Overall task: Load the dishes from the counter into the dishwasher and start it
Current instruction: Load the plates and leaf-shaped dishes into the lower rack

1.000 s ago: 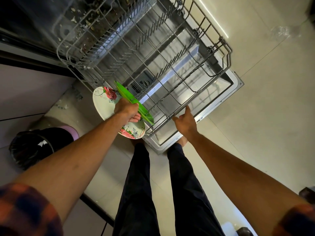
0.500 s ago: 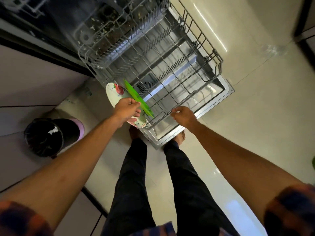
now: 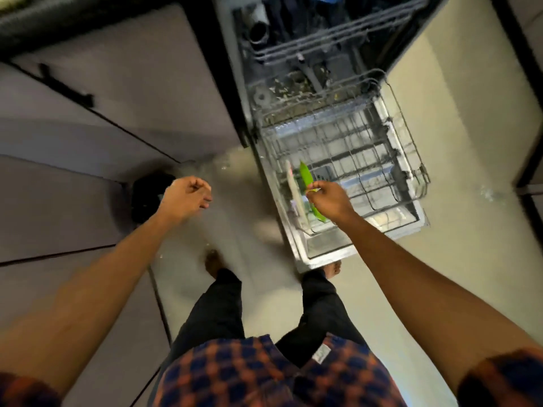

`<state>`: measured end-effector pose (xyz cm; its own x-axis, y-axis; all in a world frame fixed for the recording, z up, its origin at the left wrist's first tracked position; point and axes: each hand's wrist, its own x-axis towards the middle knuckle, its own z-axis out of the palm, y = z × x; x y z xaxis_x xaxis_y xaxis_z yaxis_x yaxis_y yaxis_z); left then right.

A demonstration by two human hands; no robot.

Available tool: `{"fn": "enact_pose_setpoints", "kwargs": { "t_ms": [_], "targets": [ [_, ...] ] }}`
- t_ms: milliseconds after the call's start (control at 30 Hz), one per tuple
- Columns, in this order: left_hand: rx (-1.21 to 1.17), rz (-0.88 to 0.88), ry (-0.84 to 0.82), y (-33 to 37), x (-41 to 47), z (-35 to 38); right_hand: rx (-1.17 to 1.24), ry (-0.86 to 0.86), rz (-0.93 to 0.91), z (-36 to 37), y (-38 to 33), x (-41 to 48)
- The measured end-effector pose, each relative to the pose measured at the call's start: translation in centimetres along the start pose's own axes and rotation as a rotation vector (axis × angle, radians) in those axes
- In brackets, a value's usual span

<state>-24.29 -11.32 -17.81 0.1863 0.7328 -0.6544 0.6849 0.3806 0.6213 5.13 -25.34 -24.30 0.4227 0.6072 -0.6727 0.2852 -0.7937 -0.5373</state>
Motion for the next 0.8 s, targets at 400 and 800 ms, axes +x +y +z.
{"fn": "enact_pose_setpoints", "kwargs": {
  "t_ms": [400, 800],
  "targets": [
    [0.16, 0.217, 0.676, -9.3, -8.5, -33.5, -0.236, -0.147, -0.697, 20.0, -36.3, -8.5],
    [0.123, 0.071, 1.16, -17.5, -10.2, -47.8, -0.418, -0.36, -1.35, 36.6, -61.2, -14.3]
  ]
}}
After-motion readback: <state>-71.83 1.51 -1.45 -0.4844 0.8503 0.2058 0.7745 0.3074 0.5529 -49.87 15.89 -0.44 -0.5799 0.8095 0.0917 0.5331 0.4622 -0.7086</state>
